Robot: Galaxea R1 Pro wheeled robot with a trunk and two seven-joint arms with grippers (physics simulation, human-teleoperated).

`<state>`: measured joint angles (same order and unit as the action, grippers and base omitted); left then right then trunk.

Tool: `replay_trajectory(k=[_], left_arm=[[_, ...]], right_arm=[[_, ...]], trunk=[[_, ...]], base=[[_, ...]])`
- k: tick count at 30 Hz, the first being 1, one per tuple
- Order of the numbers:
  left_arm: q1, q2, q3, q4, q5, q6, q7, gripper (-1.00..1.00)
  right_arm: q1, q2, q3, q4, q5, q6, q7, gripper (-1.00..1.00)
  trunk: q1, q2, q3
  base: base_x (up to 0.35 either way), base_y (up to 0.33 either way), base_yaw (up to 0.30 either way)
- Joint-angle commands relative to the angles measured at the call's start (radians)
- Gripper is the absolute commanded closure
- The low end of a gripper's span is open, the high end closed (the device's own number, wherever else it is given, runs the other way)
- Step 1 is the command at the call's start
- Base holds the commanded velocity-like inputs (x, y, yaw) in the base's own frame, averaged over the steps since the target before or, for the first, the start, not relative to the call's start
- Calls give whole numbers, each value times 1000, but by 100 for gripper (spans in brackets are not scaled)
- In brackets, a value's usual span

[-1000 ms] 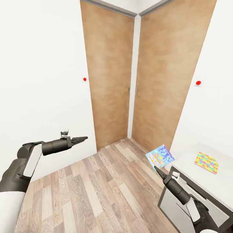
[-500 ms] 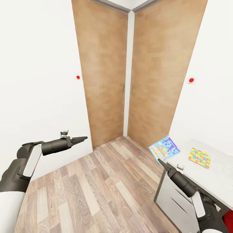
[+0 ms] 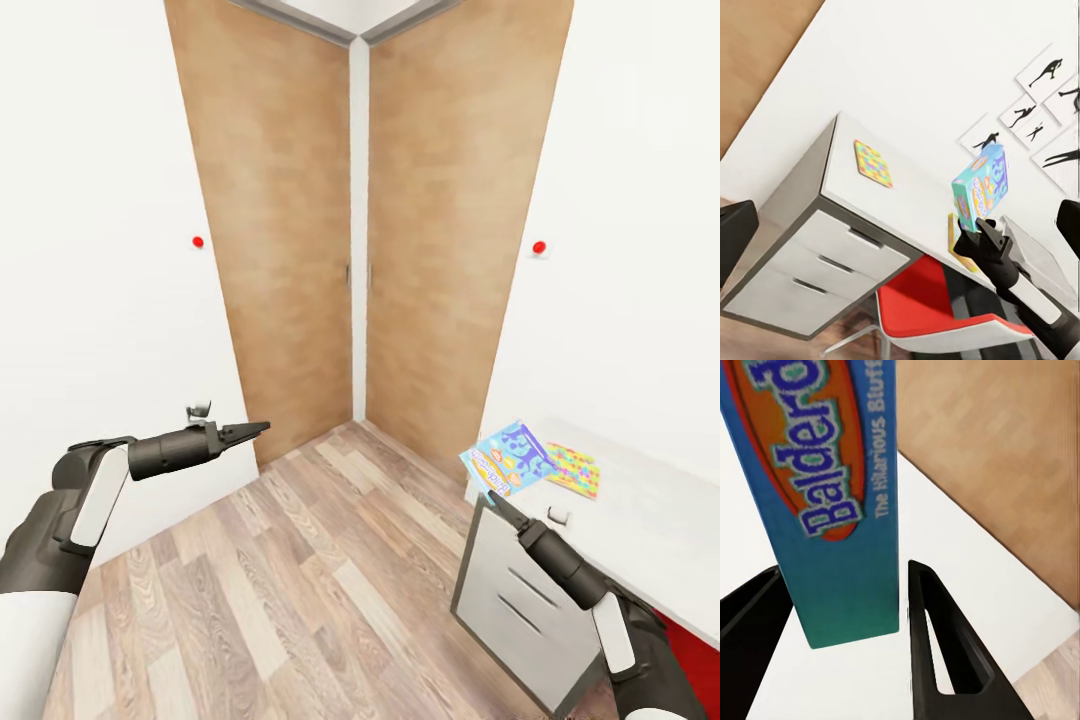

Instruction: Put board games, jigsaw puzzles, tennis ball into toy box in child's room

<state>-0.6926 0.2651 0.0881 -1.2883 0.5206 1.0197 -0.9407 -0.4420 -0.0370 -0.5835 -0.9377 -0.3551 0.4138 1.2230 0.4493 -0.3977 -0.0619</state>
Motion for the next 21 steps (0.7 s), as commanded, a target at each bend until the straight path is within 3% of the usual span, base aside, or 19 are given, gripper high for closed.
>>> replay_trajectory(k=[1, 21], left_arm=[[-1, 0, 1, 0, -2, 4, -4, -100], [-1, 0, 8, 0, -1, 5, -4, -100]], right_arm=[[-1, 0, -1, 0, -4, 10, 3, 100], [-1, 2, 1, 0, -4, 6, 3, 100]], trunk=[[1, -2, -1], [1, -2, 17]], base=[[0, 0, -257], [0, 0, -257]])
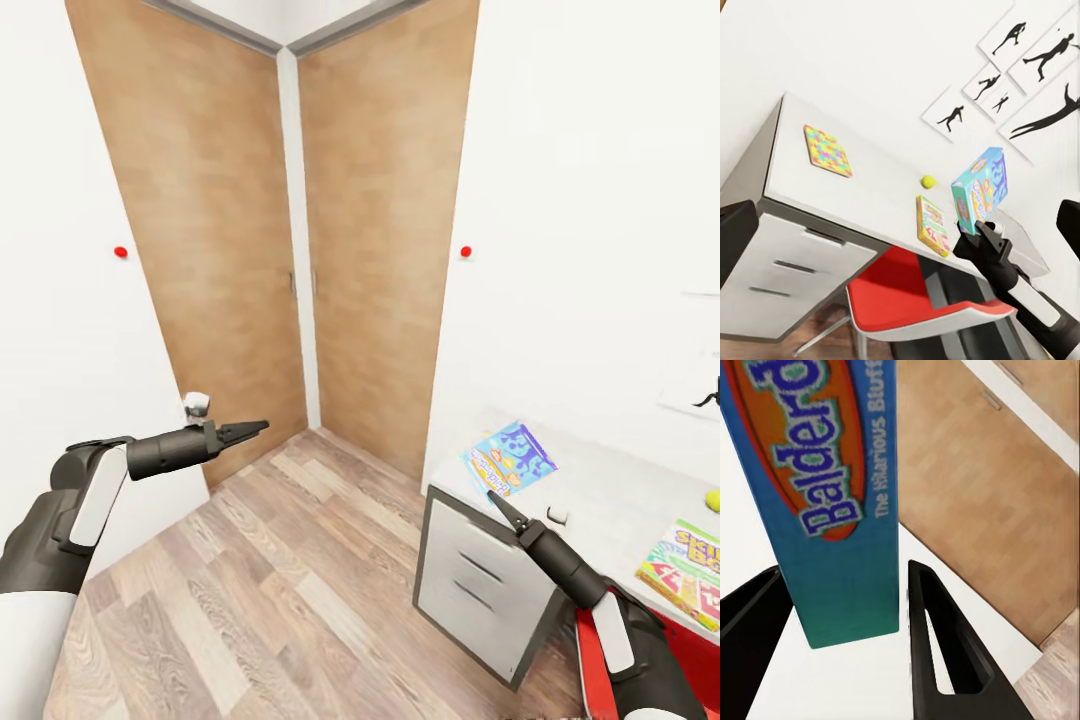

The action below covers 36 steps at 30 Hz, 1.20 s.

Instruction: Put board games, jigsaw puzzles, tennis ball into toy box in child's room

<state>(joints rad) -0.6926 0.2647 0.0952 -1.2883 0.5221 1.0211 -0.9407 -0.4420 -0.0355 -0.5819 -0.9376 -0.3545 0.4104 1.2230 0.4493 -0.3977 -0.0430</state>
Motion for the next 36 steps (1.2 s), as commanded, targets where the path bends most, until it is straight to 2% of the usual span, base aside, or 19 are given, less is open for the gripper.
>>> replay_trajectory(k=[1, 12, 36], left_arm=[[-1, 0, 1, 0, -2, 4, -4, -100], [-1, -1, 17, 0, -1, 3, -6, -100], [-1, -1, 21, 0, -1, 4, -6, -100]], right_arm=[[-1, 0, -1, 0, -4, 9, 3, 100], [-1, 0, 0, 0, -4, 7, 4, 100], [-1, 0, -1, 0, -4, 7, 4, 100]], trunk=[[1, -2, -1], [1, -2, 10], [1, -2, 35]], base=[[0, 0, -255], [0, 46, -251], [13, 82, -249]])
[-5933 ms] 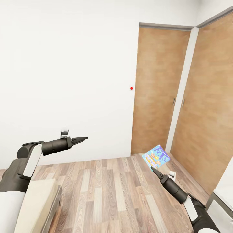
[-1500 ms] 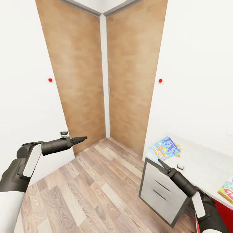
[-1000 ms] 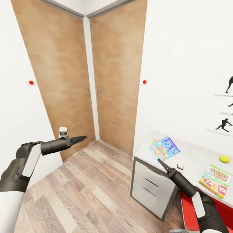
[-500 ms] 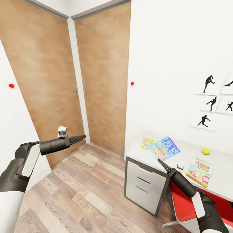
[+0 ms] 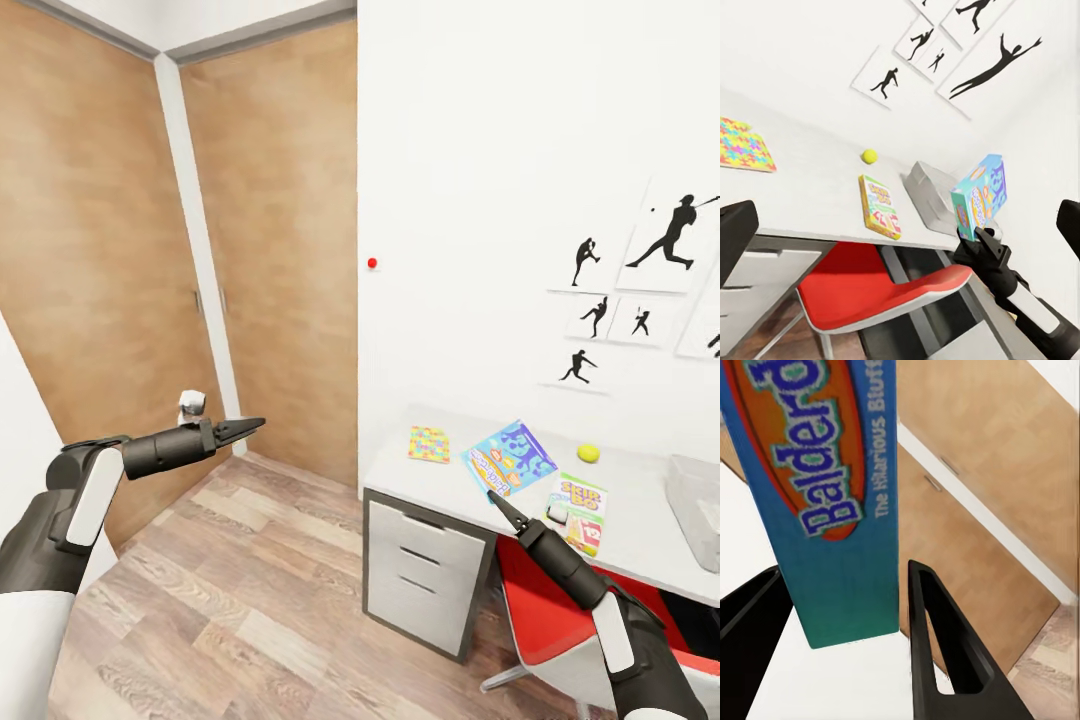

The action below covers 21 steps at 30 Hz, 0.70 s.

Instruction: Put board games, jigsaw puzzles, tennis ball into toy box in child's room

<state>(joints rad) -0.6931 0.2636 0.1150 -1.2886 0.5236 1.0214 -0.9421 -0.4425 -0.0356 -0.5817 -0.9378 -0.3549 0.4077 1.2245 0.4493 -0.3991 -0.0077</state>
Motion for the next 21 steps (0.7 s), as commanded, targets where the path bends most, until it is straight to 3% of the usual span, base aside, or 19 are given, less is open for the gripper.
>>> replay_trajectory(k=[1, 9, 21], left_arm=[[0, 0, 1, 0, -2, 3, -4, -100], [0, 0, 1, 0, -2, 3, -4, -100], [0, 0, 0, 0, -2, 3, -4, -100]], right_arm=[[-1, 0, -1, 1, -3, 9, 3, 100], [-1, 0, -1, 1, -3, 9, 3, 100], [-1, 0, -2, 1, -4, 15, 0, 100]], trunk=[[1, -1, 0], [1, -1, 6], [1, -1, 2]], base=[[143, 128, -253], [173, 69, -235], [205, 90, -20]])
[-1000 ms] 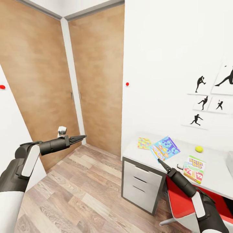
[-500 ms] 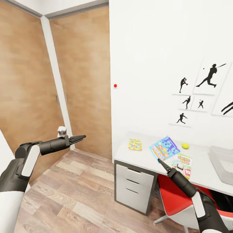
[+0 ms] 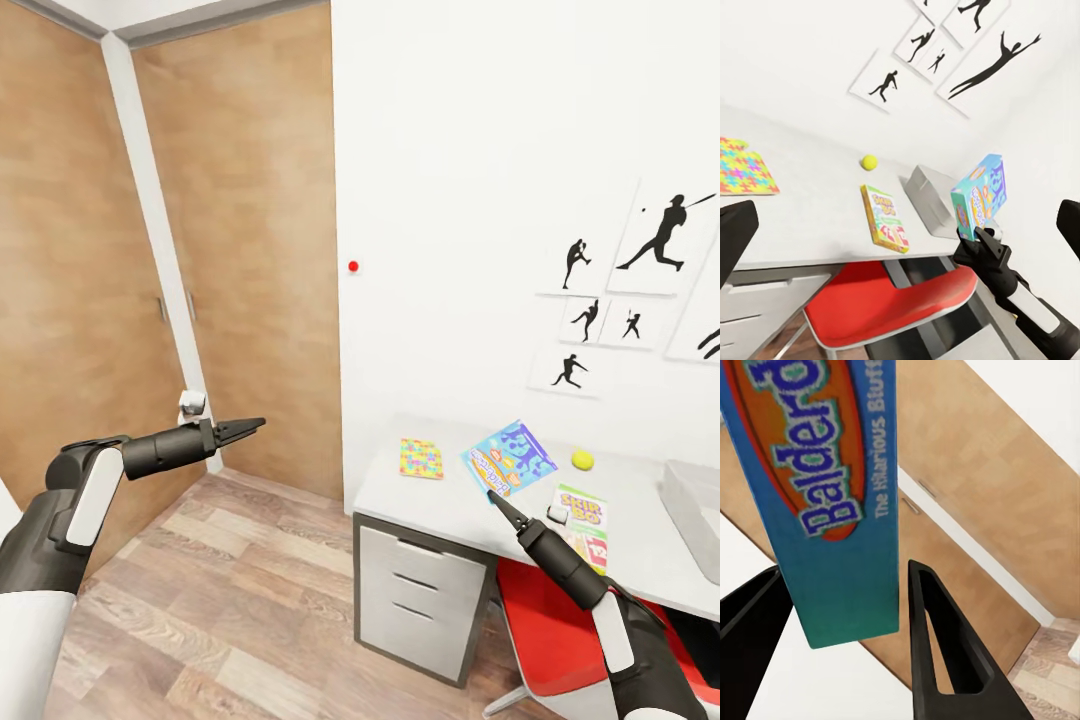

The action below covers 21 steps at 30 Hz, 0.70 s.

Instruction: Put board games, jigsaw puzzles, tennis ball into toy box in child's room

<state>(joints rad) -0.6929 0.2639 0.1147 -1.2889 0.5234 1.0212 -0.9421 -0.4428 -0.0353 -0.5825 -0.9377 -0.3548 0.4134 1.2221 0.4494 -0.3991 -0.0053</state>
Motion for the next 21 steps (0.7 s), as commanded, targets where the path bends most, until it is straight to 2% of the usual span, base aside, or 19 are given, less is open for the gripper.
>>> replay_trajectory(k=[1, 12, 21], left_arm=[[0, 0, 1, 0, -2, 4, -4, -100], [0, 0, 1, 0, -2, 4, -4, -100], [0, 0, 1, 0, -2, 4, -4, -100]], right_arm=[[-1, 0, -1, 0, -4, 11, 2, 100], [-1, 0, -2, 0, -4, 11, 2, 100], [-1, 0, -2, 1, -4, 10, 2, 100]], trunk=[[1, -1, -2], [1, -1, -20], [1, -1, -32]], base=[[60, 8, -1], [8, 17, -8], [0, 60, -134]])
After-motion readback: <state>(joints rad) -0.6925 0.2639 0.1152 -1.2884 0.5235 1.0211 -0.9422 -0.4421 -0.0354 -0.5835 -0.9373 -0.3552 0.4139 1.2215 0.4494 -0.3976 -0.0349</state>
